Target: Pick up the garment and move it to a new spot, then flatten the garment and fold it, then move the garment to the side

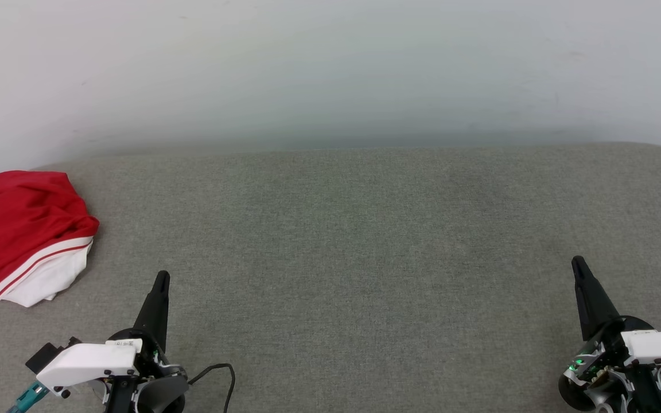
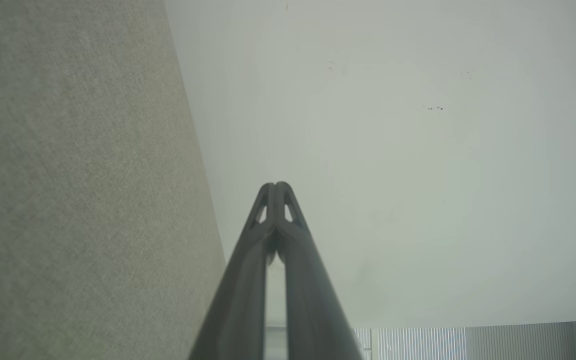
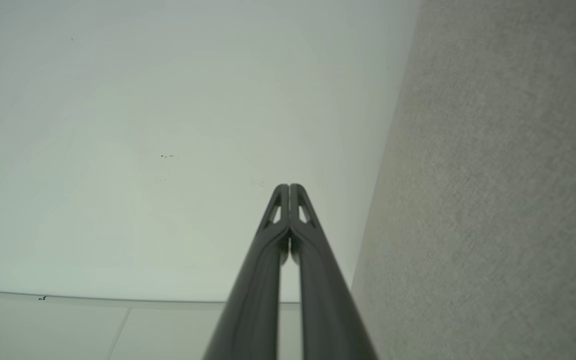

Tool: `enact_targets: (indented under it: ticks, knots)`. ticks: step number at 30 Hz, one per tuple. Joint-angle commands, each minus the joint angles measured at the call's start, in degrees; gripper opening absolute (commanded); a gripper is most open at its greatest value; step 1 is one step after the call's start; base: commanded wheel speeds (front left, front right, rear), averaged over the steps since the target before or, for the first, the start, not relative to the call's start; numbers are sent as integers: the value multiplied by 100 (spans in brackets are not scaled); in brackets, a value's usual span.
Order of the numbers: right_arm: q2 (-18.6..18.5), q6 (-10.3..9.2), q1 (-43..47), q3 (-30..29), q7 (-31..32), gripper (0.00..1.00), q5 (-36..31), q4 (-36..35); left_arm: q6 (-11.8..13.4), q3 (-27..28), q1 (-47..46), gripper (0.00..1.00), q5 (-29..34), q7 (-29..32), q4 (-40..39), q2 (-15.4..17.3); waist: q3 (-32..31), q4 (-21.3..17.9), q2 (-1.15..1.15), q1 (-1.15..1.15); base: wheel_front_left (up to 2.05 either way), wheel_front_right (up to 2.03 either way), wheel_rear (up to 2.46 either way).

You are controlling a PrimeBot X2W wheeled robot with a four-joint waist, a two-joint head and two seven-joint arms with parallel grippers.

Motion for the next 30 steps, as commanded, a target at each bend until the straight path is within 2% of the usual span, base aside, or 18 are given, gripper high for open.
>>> enact_targets:
  ticks: [1, 30]
  knots:
    - [23, 0, -64, 1, 2, 0, -26, 6, 1, 19, -54, 0, 24, 14, 6, -7, 0, 0, 0, 0, 0, 0, 0]
    - [23, 0, -64, 3, 1, 0, -25, 6, 1, 15, -53, 0, 20, 11, 6, -7, 0, 0, 0, 0, 0, 0, 0]
